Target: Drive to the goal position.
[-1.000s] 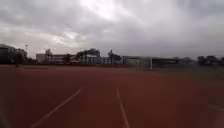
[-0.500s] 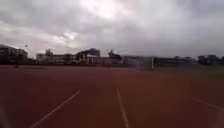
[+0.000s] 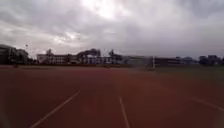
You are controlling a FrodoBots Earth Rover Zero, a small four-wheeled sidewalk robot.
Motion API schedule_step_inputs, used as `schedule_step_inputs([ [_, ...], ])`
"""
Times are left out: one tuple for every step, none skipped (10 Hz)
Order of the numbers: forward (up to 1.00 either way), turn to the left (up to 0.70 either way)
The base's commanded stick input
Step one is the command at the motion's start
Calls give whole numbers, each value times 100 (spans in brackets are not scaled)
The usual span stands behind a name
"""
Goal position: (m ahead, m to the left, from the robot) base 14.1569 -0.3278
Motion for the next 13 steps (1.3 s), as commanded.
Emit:
schedule_step_inputs([
  [70, 0],
  [70, 0],
  [70, 0],
  [70, 0],
  [70, 0],
  [70, 0],
  [70, 0],
  [70, 0],
  [70, 0],
  [70, 0],
  [70, 0],
  [70, 0],
  [70, 0],
])
